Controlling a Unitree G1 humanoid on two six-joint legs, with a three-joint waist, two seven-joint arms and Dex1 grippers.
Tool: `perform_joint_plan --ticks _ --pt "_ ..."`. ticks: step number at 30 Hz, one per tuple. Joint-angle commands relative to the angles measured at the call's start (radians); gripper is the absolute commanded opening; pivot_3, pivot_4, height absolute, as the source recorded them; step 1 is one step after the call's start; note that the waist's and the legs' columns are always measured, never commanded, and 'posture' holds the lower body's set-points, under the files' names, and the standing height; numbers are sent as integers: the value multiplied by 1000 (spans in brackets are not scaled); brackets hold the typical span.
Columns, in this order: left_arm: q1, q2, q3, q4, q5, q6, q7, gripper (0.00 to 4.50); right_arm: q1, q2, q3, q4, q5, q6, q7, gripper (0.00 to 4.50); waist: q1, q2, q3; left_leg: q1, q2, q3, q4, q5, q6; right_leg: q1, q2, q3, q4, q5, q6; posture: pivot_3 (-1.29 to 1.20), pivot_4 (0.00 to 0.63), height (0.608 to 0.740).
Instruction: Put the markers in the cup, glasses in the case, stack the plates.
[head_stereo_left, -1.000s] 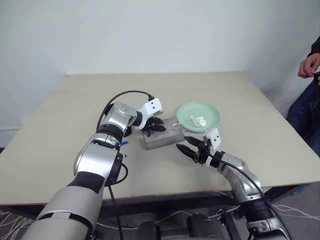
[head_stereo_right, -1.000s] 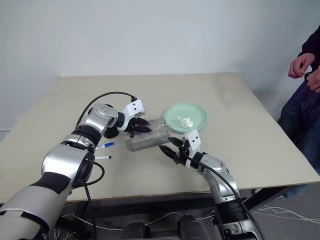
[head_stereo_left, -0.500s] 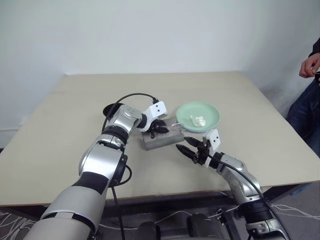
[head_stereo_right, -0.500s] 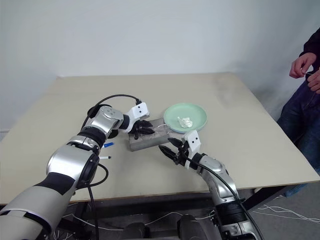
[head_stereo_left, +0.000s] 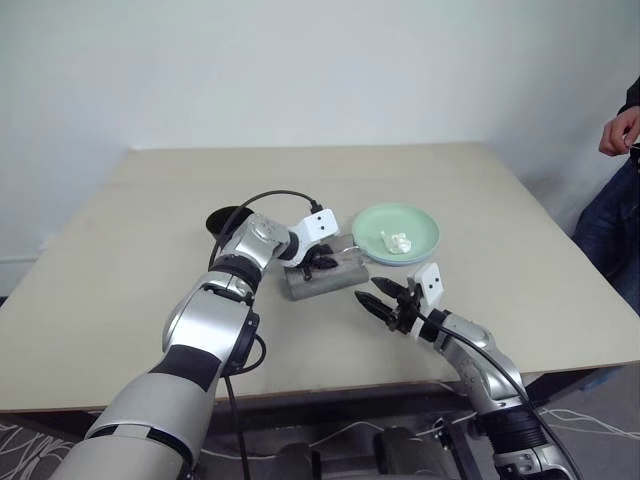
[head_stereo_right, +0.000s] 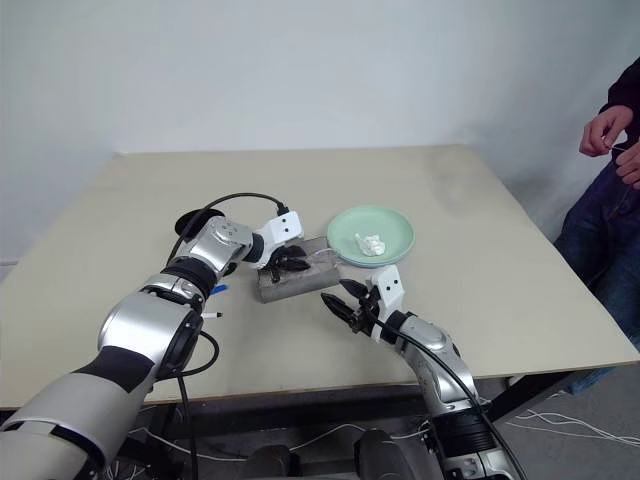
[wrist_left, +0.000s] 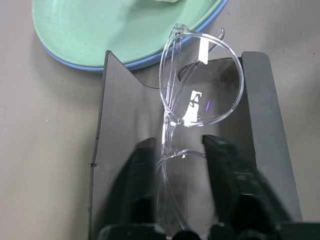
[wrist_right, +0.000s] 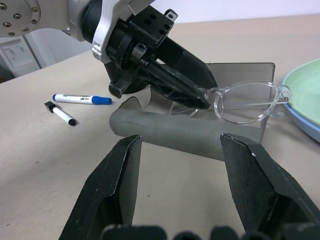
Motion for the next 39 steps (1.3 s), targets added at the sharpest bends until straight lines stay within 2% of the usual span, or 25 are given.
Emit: perform_joint_plan --ticks 1,21,28,31,36,39 --pt "-3 -5 1 -9 2 -9 -9 29 -11 3 -9 -50 12 -18 -8 2736 0 0 0 0 0 0 0 0 0 0 0 0 0 0 0 0 0 737" --pt "-40 77 -94 -13 82 -10 -148 29 -17 -4 -11 -41 12 -16 -6 2736 -2 0 0 1 0 0 0 0 0 1 0 0 0 0 0 0 0 737" --pt "-40 57 -86 -21 71 13 -202 29 -31 0 -8 -29 9 -16 -4 2736 -3 0 0 1 0 0 0 0 0 1 0 0 0 0 0 0 0 737" --pt "-40 48 -80 -20 68 24 -184 617 -29 -4 -9 -32 9 -15 -3 2736 -2 0 0 1 0 0 0 0 0 1 0 -1 0 0 0 0 0 737" --pt "-60 48 -60 -25 54 9 -140 2262 -23 -12 -12 -44 12 -7 -2 2736 -1 0 0 1 0 0 0 0 0 1 0 0 0 0 0 0 0 737" --pt "-93 50 -34 -31 33 5 -142 2262 -22 -18 -14 -47 13 -4 -1 2736 0 0 0 0 0 -1 0 0 0 0 0 -1 0 0 0 0 0 737"
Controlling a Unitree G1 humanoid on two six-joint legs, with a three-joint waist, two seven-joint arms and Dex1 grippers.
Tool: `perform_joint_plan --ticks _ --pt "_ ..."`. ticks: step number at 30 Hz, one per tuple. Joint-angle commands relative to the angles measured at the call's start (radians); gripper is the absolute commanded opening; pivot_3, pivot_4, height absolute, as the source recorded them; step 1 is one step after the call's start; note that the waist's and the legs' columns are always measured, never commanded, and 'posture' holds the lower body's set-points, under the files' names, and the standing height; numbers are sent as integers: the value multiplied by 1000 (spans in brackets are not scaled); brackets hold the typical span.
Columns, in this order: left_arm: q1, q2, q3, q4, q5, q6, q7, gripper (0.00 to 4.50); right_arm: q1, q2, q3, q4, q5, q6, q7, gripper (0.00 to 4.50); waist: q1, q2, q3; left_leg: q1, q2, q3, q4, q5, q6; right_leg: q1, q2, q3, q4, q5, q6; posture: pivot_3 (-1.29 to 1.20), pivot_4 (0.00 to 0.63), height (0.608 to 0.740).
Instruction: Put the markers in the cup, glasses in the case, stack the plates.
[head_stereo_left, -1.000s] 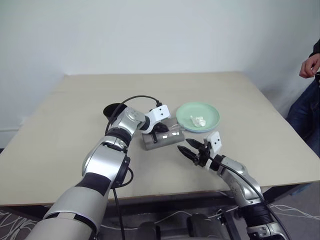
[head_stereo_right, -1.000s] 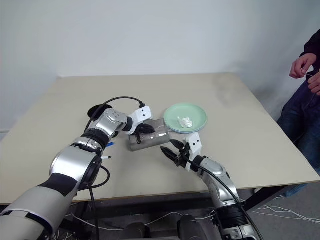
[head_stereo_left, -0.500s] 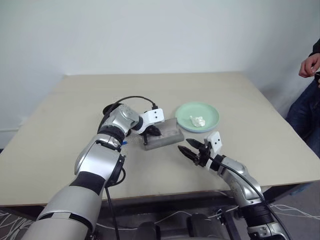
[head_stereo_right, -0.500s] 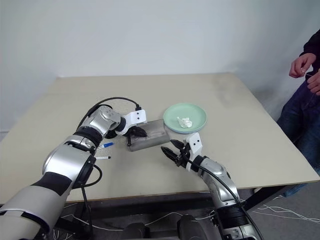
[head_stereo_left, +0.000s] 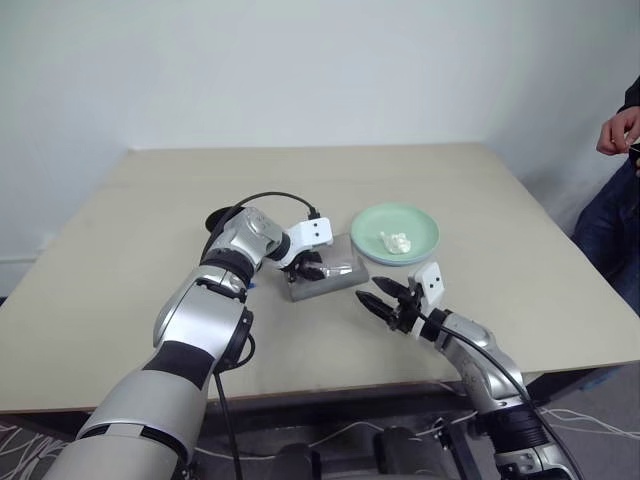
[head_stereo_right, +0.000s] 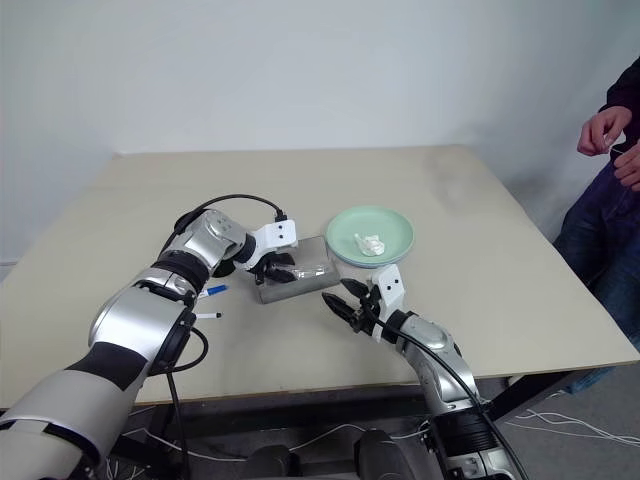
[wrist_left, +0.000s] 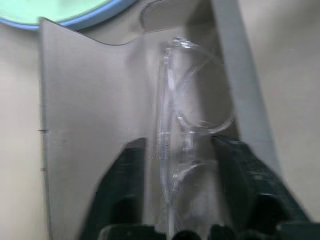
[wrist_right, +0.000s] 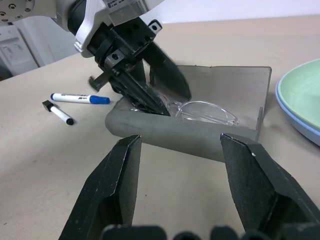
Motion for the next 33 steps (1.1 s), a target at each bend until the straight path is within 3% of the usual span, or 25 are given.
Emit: perform_joint_plan --ticks 1,3,6,11,17,23,26,33 --pt "-84 6 44 -28 -45 -14 -4 2262 -20 -7 -14 -47 14 -4 -1 2736 0 0 0 0 0 0 0 0 0 0 0 0 0 0 0 0 0 737" --pt "-112 8 66 -33 -68 -20 -16 2262 -22 -7 -12 -46 15 -3 0 2736 1 -1 0 -1 0 0 0 0 0 -1 0 0 0 0 0 0 0 737" --pt "-141 10 91 -31 -87 -14 5 1682 -27 -6 -10 -42 14 -3 2 2736 1 -1 0 -1 0 0 0 0 0 -1 0 0 -1 0 0 0 0 737" --pt "-170 6 108 -19 -79 -21 187 40 -53 -5 -15 -53 29 3 14 2736 -2 -1 1 0 0 0 0 0 0 -1 0 0 0 0 1 0 0 737" --pt "-125 10 -55 -5 104 -128 400 40 -81 -15 -49 -122 84 31 24 2736 1 -1 0 0 0 -1 0 0 0 0 0 -1 0 0 1 0 0 737" --pt "-92 0 -146 18 192 -149 424 40 -79 -37 -61 -180 102 53 15 2736 1 -1 1 -1 -1 0 0 0 0 -1 0 0 0 0 1 0 0 737" --pt "-85 5 -161 24 205 -152 376 40 -71 -46 -72 -219 122 65 14 2736 1 -1 1 -1 -1 0 0 0 0 -1 0 0 0 0 1 0 0 737" --pt "-96 0 -10 11 39 -90 100 40 -64 -58 -83 -224 131 65 13 2736 1 -1 0 -1 -1 0 0 0 0 0 0 0 0 -1 1 0 0 737"
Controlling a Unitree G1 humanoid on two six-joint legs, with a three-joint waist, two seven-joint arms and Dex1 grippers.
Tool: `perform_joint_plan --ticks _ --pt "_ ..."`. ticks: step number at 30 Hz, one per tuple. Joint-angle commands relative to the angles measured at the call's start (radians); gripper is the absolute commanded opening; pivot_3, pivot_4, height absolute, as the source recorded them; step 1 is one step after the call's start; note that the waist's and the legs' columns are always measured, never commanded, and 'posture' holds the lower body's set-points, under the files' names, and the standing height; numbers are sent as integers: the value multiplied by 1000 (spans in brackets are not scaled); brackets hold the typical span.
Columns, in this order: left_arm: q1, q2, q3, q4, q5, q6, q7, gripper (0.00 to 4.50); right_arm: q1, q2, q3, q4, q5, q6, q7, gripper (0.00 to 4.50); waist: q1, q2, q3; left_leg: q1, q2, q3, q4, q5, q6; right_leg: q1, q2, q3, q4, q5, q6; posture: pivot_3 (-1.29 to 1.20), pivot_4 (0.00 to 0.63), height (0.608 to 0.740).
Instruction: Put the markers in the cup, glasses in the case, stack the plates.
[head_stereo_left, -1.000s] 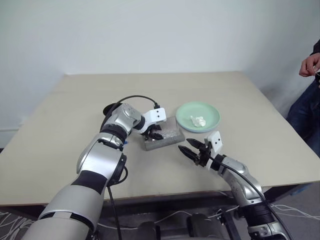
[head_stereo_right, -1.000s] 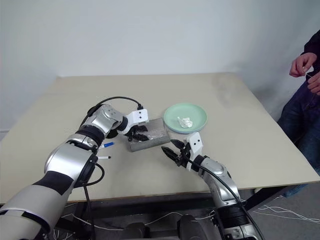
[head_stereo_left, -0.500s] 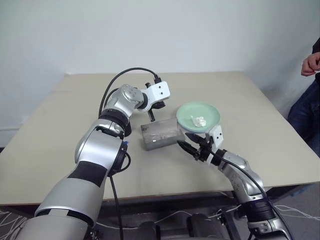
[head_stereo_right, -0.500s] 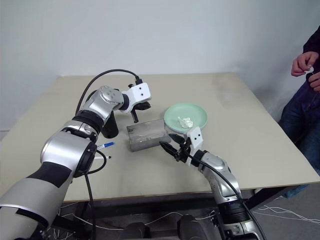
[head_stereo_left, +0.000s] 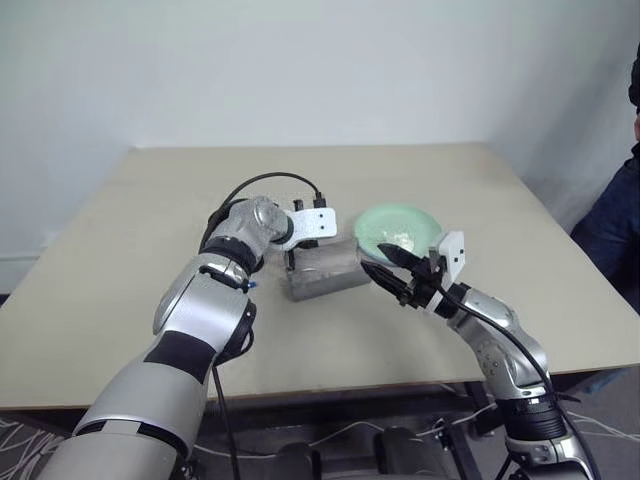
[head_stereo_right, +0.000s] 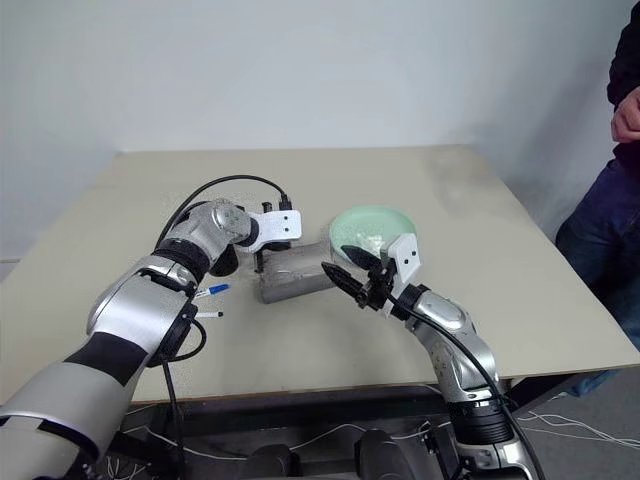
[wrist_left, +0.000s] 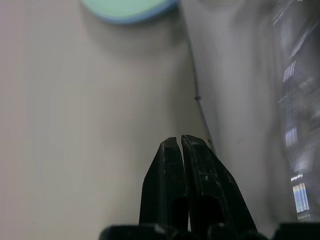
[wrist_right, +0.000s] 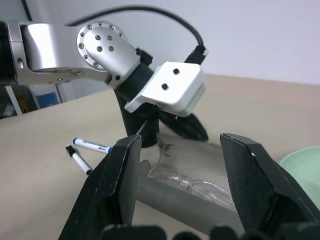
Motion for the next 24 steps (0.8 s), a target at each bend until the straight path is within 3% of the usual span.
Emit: perform_joint_plan --ticks 1,10,19,24 --pt "-30 10 63 -33 -78 16 -142 40 -7 -8 -21 -29 20 -8 -4 2736 0 0 0 0 0 0 0 0 0 0 0 0 0 0 0 0 0 737" --pt "21 59 72 -71 -123 -12 -386 40 -38 -2 -6 10 14 -12 13 2736 -1 0 0 1 0 0 0 0 0 0 0 0 0 0 0 0 0 737" --pt "101 95 39 -112 -103 -44 -410 40 -68 -8 7 40 9 -15 35 2736 0 0 0 1 1 0 0 0 0 1 0 0 1 0 0 0 0 737" --pt "100 109 96 -151 -177 -33 -436 40 -81 -26 35 67 -35 -12 29 2736 -1 0 0 2 1 0 0 0 0 1 0 0 1 0 0 0 0 737"
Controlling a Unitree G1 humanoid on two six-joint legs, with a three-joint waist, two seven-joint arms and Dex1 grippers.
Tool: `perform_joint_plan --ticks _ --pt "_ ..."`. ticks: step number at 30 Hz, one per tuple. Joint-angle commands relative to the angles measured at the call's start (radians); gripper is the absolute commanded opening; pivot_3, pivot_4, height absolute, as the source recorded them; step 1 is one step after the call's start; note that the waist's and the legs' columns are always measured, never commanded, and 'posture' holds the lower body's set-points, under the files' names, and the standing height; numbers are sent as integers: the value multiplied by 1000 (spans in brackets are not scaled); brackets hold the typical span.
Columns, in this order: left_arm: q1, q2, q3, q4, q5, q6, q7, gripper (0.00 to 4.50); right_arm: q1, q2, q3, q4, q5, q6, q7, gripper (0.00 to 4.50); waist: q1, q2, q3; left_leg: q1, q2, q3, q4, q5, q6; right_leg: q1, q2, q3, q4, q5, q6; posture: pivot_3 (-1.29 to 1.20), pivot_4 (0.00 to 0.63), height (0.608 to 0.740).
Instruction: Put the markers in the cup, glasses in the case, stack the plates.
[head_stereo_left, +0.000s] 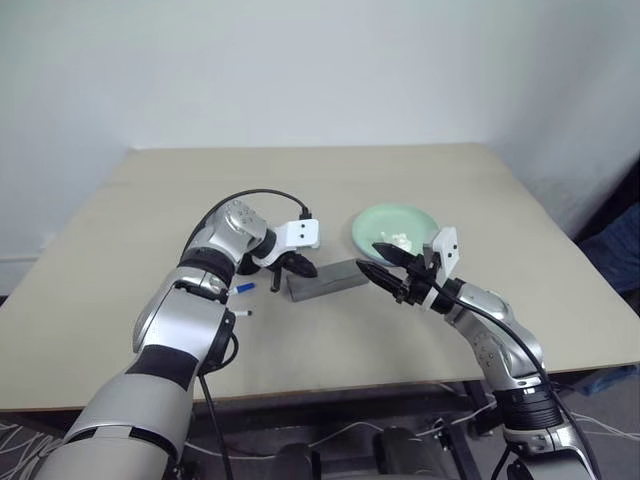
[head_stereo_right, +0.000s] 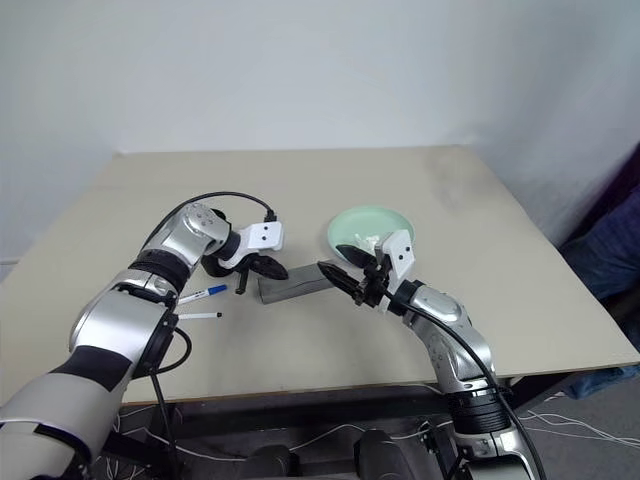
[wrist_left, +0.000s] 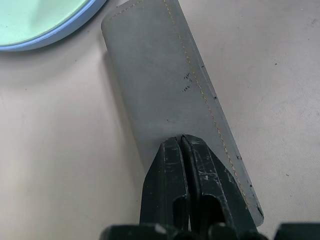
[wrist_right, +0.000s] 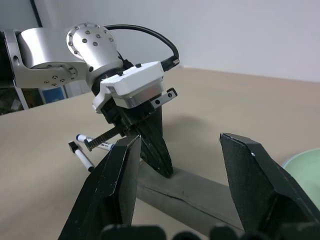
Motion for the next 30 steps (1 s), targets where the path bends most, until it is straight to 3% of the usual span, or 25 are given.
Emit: perform_joint_plan --ticks 1,7,11,15,18,23,30 --pt "-7 23 60 -53 -83 14 -64 40 -32 -24 18 14 -45 -12 -7 2736 0 0 0 0 0 0 0 0 0 0 0 0 0 0 0 0 0 737" --pt "50 122 141 -218 -254 87 -263 40 -57 -46 39 108 -128 -40 -32 2736 -6 0 0 -1 0 0 -1 0 0 -1 0 0 0 0 0 0 0 737" --pt "178 298 52 -400 -432 188 -282 40 -75 -50 44 151 -148 -58 -21 2736 -17 1 0 0 2 2 -2 0 0 -3 0 2 1 0 0 0 0 737" --pt "275 447 -29 -474 -478 217 -282 40 -88 -49 46 175 -152 -68 -4 2736 -20 0 0 0 2 -1 -2 0 0 -3 1 0 1 0 0 0 0 737" --pt "318 523 -82 -502 -493 215 -282 684 -97 -50 50 195 -156 -75 9 2736 -12 0 0 -1 2 -1 -2 0 0 -2 0 -1 1 0 -1 0 0 737" --pt "315 566 -139 -504 -467 161 -282 2318 -121 -49 57 228 -159 -83 25 2736 -1 0 0 -1 1 0 0 0 0 -2 -1 -1 0 -1 -2 0 0 737" --pt "233 480 -166 -365 -261 69 -232 2318 -140 -37 60 259 -164 -94 27 2736 0 0 0 -1 1 0 0 0 0 -2 0 -2 1 -1 -3 0 0 737"
